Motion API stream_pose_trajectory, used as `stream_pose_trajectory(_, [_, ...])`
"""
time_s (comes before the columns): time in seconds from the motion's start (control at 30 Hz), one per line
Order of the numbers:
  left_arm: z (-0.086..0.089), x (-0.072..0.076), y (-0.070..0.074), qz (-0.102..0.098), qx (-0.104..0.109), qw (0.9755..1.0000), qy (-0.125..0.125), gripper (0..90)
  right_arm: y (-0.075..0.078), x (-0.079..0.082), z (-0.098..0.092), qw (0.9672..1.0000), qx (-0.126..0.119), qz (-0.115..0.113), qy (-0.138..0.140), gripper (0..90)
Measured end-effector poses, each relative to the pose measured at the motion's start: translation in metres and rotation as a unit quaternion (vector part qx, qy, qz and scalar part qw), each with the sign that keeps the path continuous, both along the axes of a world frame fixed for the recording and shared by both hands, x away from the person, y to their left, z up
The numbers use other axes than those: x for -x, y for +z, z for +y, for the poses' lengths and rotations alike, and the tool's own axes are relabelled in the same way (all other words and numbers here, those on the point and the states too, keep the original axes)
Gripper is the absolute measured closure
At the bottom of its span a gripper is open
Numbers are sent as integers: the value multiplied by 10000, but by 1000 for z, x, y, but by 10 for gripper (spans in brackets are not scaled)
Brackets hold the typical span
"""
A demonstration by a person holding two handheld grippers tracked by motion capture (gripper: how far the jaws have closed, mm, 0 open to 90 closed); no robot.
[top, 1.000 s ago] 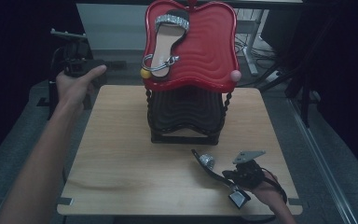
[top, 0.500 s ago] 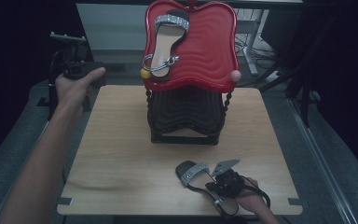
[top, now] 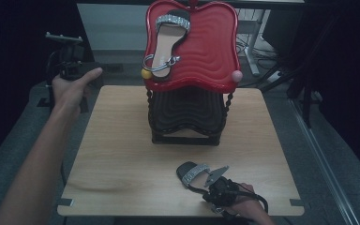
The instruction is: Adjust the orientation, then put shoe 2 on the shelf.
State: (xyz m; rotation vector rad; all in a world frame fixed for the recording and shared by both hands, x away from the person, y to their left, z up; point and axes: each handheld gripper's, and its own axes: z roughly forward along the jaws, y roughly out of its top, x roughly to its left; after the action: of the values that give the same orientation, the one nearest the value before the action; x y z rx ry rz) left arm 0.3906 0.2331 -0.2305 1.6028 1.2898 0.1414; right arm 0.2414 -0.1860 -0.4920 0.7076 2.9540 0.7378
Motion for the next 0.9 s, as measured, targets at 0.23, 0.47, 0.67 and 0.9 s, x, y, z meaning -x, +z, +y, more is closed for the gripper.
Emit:
stream_pose_trajectory(0.23, [3, 2, 1, -15, 23, 10000, 38, 249, -1, -10, -14, 9993, 96, -201, -296, 900])
stream_pose_trajectory(0.47, [4, 2, 2, -54, 19, 10000, 30, 249, 12, -10, -21, 9984, -426, -247, -293, 797])
stream_pose_trajectory(0.67, [5, 2, 3, -123, 23, 9999, -18, 249, 38, -12, -30, 9926, -965, -530, -514, 519])
stream_pose_trajectory(0.9, [6, -1, -1, -88, 23, 10000, -40, 250, 46, -27, -27, 9967, -216, -703, -344, 324])
